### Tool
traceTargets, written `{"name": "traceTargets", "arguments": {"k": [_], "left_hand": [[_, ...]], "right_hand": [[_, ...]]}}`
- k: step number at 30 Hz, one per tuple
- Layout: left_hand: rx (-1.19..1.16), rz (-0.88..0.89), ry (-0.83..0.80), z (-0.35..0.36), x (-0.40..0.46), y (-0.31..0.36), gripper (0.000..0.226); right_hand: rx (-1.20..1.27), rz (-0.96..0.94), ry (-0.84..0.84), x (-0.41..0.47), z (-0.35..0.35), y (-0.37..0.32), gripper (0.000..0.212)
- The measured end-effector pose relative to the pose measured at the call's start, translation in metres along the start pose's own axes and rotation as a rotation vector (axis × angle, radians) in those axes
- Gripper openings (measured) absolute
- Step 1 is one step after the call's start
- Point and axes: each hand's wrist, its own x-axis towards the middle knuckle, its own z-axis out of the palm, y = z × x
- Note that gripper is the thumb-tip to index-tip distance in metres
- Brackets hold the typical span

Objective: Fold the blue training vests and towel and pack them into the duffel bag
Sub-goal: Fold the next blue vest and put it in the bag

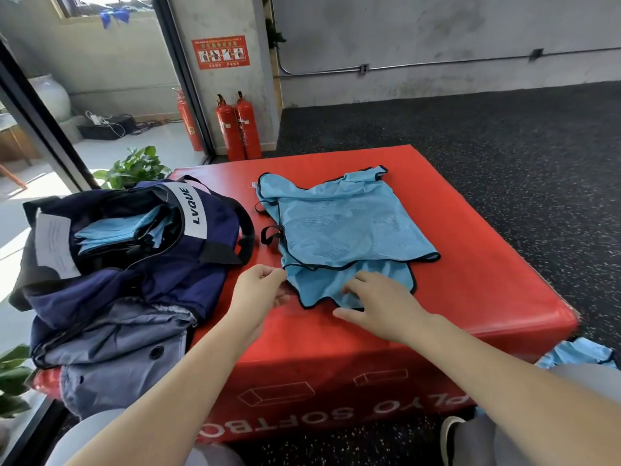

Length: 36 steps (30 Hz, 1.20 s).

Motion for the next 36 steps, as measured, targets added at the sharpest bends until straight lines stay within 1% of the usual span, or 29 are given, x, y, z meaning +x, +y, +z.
{"name": "traceTargets", "arguments": {"k": [3, 6, 8, 10, 12, 15, 16, 17, 18, 19, 20, 21, 22, 23, 24, 25, 27, 30, 31, 33, 36], "left_hand": [[-0.253, -0.043, -0.080, 0.006, -0.016, 0.006, 0.002], [-0.406, -0.049, -0.157, 0.010, -0.026, 0.009, 0.004], [-0.469, -0.063, -0.158, 0.012, -0.028, 0.010, 0.008], [-0.543, -0.086, -0.155, 0.014, -0.029, 0.012, 0.011], [-0.610, -0.118, -0.166, 0.013, -0.029, 0.013, 0.012], [-0.633, -0.161, -0.189, 0.011, -0.031, 0.013, 0.014], [-0.584, -0.164, -0.182, 0.012, -0.032, 0.012, 0.013], [-0.463, -0.131, -0.151, 0.012, -0.032, 0.010, 0.011], [-0.240, -0.045, -0.083, 0.011, -0.031, 0.006, 0.011], [0.049, 0.108, 0.015, 0.008, -0.027, 0.002, 0.018], [0.314, 0.315, 0.077, 0.005, -0.025, 0.000, 0.029], [0.477, 0.543, 0.067, 0.003, -0.023, -0.001, 0.042], [0.558, 0.718, 0.001, 0.002, -0.022, -0.002, 0.051], [0.604, 0.809, -0.080, 0.003, -0.021, -0.003, 0.055], [0.631, 0.847, -0.132, 0.004, -0.021, -0.004, 0.054], [0.667, 0.841, -0.154, 0.005, -0.019, -0.006, 0.052], [0.748, 0.826, -0.140, 0.007, -0.017, -0.009, 0.048], [0.783, 0.902, -0.026, 0.007, -0.008, -0.009, 0.018], [0.788, 0.929, 0.023, 0.007, -0.005, -0.008, 0.012], [0.803, 0.975, 0.057, 0.005, -0.005, -0.005, 0.008], [0.742, 1.050, 0.015, 0.004, -0.010, -0.001, 0.008]], "right_hand": [[0.069, -0.064, 0.150, 0.003, 0.003, -0.017, 0.052], [0.172, -0.074, 0.259, 0.007, 0.005, -0.034, 0.047], [0.215, -0.046, 0.294, 0.010, 0.005, -0.038, 0.038], [0.252, -0.012, 0.338, 0.014, 0.003, -0.037, 0.021], [0.305, 0.022, 0.324, 0.017, -0.001, -0.036, 0.014], [0.406, 0.009, 0.269, 0.016, -0.002, -0.037, 0.013], [0.444, -0.003, 0.253, 0.016, -0.002, -0.037, 0.011], [0.479, -0.018, 0.237, 0.016, -0.002, -0.038, 0.009], [0.508, -0.035, 0.226, 0.016, -0.003, -0.038, 0.007], [0.529, -0.049, 0.220, 0.016, -0.004, -0.038, 0.007], [0.542, -0.065, 0.222, 0.017, -0.004, -0.038, 0.006], [0.546, -0.081, 0.227, 0.018, -0.005, -0.036, 0.007], [0.542, -0.098, 0.235, 0.018, -0.005, -0.035, 0.010], [0.535, -0.111, 0.242, 0.018, -0.005, -0.034, 0.013], [0.533, -0.121, 0.249, 0.018, -0.005, -0.032, 0.015], [0.533, -0.127, 0.254, 0.018, -0.006, -0.031, 0.015], [0.535, -0.129, 0.259, 0.019, -0.007, -0.028, 0.015], [0.525, -0.107, 0.260, 0.017, -0.011, -0.024, 0.014], [0.518, -0.094, 0.264, 0.017, -0.012, -0.022, 0.014], [0.484, -0.074, 0.275, 0.017, -0.012, -0.017, 0.015], [0.385, -0.077, 0.293, 0.016, -0.014, -0.004, 0.015]]}}
